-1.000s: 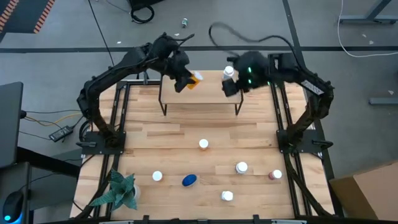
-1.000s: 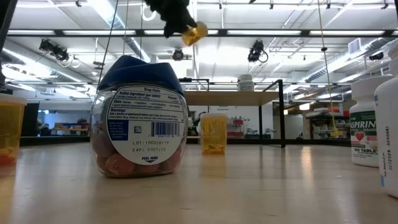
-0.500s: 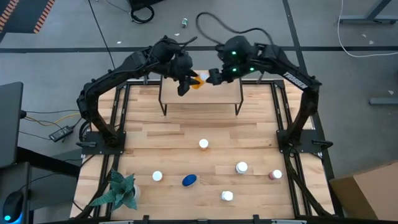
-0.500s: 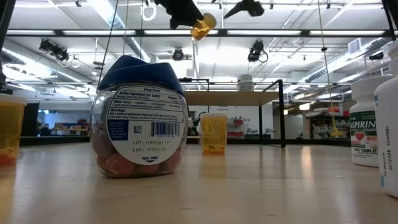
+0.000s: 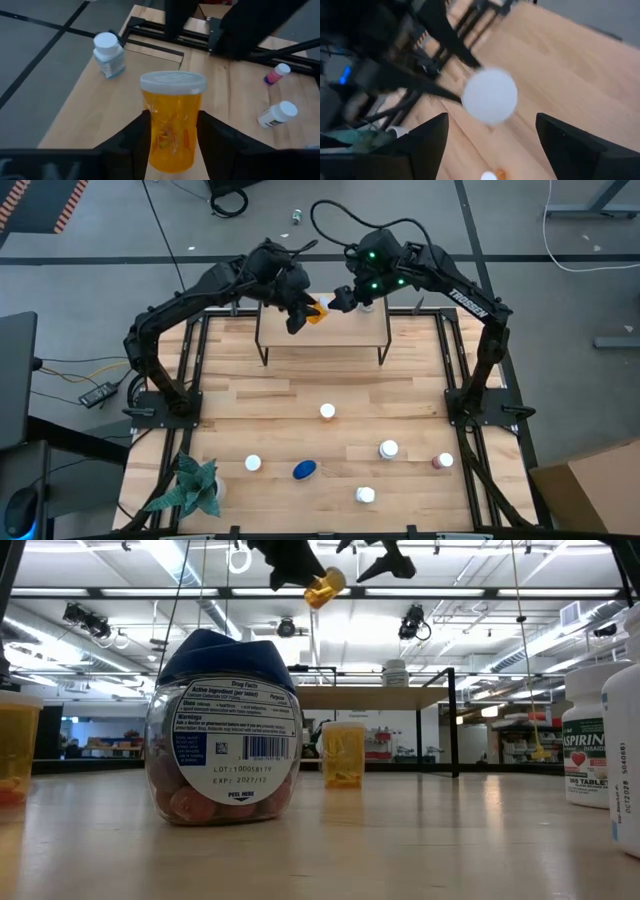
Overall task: Pick and place medicine bottles onto shelf by color
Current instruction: Put the top orange pill bottle on the shelf
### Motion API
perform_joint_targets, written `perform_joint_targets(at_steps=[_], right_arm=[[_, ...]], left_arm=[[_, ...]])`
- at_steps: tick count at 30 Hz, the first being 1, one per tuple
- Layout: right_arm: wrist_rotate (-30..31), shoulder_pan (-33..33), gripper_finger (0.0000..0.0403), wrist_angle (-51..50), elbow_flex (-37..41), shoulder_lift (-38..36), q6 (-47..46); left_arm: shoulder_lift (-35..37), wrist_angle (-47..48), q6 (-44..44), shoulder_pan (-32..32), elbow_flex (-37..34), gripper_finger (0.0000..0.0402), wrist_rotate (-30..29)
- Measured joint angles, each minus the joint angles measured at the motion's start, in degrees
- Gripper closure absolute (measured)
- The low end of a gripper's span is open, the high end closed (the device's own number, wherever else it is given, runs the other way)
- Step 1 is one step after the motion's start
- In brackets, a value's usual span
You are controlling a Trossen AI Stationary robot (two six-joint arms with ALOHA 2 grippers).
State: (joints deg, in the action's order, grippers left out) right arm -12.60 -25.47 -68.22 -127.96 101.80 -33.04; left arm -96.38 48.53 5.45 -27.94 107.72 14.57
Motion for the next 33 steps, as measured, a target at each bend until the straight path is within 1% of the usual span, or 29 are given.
perform_joint_targets(at_steps=[4,9,14,23,28,33], right_arm=[[-2.1,-1.1,0.0095,1.6,-0.1,-0.3,-1.0],[-2.6,-1.0,0.0095,1.4,-0.1,0.3,-2.2],[-2.6,-1.0,0.0095,0.6,-0.1,0.9,-2.4],[-2.6,-1.0,0.0095,0.4,-0.1,0.9,-3.2],[-2.6,-0.2,0.0095,-2.3,-0.1,1.6,-2.7],[-0.7,0.3,0.0095,-3.1,-0.1,1.4,-1.8]], left_arm=[[-0.2,-1.3,0.0,0.3,0.0,0.0247,-0.8],[-0.4,-2.3,-0.3,0.9,0.0,0.0247,-1.5],[-0.5,-2.4,-0.3,1.7,0.0,0.0255,-1.7],[-0.5,-3.2,-0.3,2.7,0.0,0.0257,-1.9],[-0.5,-3.6,-0.4,3.2,0.0,0.0268,-2.9],[-0.5,-0.1,-0.7,3.0,0.0,0.0273,-4.1]])
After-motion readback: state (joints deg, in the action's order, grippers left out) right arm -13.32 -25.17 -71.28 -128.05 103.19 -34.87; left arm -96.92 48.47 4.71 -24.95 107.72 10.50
